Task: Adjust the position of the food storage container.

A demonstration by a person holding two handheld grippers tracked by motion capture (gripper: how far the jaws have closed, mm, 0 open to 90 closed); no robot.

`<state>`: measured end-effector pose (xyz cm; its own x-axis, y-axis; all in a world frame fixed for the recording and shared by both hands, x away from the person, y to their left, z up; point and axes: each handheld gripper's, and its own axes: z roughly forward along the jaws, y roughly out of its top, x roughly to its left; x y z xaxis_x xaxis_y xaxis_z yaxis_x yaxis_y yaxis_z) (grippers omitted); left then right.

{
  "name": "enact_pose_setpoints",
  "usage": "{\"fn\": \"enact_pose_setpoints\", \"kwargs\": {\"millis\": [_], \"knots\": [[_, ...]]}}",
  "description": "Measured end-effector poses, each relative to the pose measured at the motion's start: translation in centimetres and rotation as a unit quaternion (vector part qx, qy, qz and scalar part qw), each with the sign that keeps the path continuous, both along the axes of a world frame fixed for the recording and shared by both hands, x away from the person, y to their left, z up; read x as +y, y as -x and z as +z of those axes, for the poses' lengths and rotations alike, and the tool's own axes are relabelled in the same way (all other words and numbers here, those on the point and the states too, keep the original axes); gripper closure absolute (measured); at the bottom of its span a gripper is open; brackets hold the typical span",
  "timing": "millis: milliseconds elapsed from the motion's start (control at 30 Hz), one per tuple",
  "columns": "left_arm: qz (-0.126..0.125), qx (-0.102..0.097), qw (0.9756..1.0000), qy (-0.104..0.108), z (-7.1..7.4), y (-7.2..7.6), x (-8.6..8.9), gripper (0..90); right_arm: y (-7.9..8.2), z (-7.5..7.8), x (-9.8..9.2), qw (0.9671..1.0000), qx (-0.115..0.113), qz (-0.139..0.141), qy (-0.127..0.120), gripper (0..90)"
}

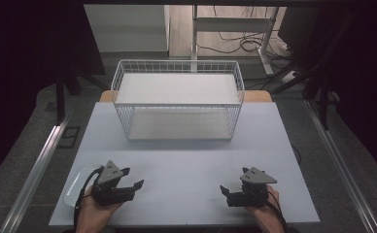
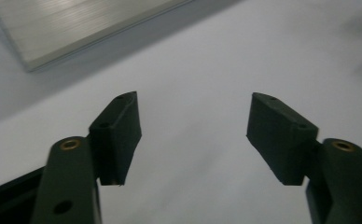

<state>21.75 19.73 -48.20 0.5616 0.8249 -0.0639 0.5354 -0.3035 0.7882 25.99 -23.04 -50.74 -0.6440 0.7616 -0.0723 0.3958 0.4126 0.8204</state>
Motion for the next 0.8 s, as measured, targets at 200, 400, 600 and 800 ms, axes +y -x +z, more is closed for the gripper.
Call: {"fn": "enact_pose_setpoints", "kwargs": {"millis": [200, 400, 600, 800], "knots": [[0.037, 0.000, 0.9991, 0.020, 0.5, 0.2, 3.1, 49.8, -0.1, 0.0, -0.1, 0.9999, 0.008, -0.001, -0.007, 0.0], [0.080, -0.004, 0.9963, 0.030, 0.6, 0.6, 6.2, 68.5, 0.0, -0.1, 0.0, 0.9999, 0.011, 0.002, -0.003, 0.0], [0.120, -0.005, 0.9922, 0.032, 0.4, 1.0, 9.1, 89.8, -0.1, -0.1, -0.1, 0.9999, 0.012, -0.007, 0.000, 0.0], [0.161, 0.001, 0.9862, 0.037, 0.1, 1.5, 11.8, 90.0, -0.1, -0.1, -0.2, 0.9998, 0.019, -0.010, 0.001, 0.0]]}}
